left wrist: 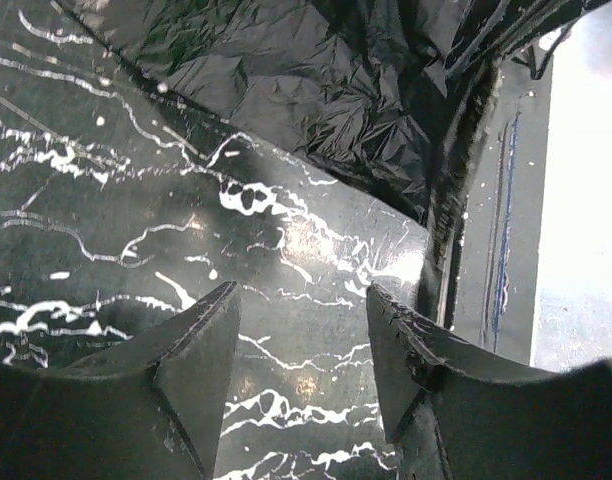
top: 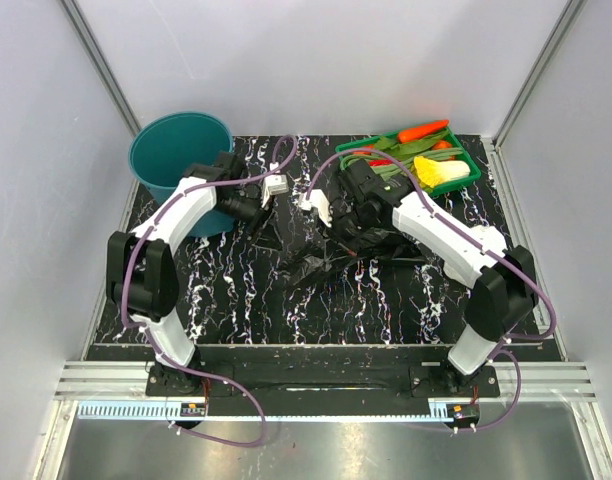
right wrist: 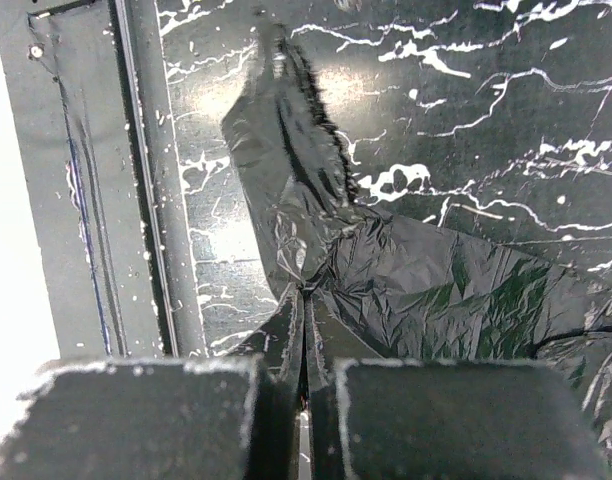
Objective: Put the trash bags into the trash bin
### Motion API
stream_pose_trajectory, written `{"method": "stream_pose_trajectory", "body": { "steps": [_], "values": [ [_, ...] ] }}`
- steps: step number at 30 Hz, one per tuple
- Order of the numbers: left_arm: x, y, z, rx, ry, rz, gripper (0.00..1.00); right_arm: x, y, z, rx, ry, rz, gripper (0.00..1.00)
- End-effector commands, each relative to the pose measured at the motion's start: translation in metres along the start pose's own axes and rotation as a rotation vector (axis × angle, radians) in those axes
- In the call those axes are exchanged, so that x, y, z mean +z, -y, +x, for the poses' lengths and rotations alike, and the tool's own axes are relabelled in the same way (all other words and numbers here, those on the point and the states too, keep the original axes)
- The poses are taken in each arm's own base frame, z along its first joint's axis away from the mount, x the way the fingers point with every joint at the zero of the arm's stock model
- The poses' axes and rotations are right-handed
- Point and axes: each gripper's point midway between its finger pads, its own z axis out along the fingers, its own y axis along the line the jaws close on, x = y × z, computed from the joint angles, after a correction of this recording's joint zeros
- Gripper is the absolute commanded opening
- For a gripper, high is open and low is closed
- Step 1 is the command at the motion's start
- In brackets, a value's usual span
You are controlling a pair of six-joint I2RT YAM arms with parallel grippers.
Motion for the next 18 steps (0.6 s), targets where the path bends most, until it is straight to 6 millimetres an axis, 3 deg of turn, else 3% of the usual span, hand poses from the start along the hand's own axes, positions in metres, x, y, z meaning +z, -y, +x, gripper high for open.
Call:
{"method": "stream_pose_trajectory", "body": {
  "steps": [1, 3, 8, 13, 18],
  "values": [
    [-0.001, 0.019, -0.035, 0.111, 0.105, 0.126, 0.58, -0.011, -0.011, -0.015, -0.074, 0.041, -0.037, 0.00],
    [-0.002, 0.029, -0.043, 0.133, 0.118, 0.175, 0.61, -0.014, -0.013, -0.017, -0.078, 0.044, -0.034, 0.00],
    [-0.004, 0.054, -0.042, 0.135, 0.106, 0.305, 0.68, -0.019, -0.009, -0.018, -0.093, 0.042, 0.009, 0.00],
    [0.004, 0.061, -0.034, 0.119, 0.085, 0.338, 0.76, -0.023, -0.005, -0.026, -0.099, 0.057, 0.034, 0.00],
    [0.011, 0.066, -0.025, 0.103, 0.062, 0.358, 0.74, -0.026, 0.001, -0.029, -0.104, 0.054, 0.063, 0.00]
  ]
}}
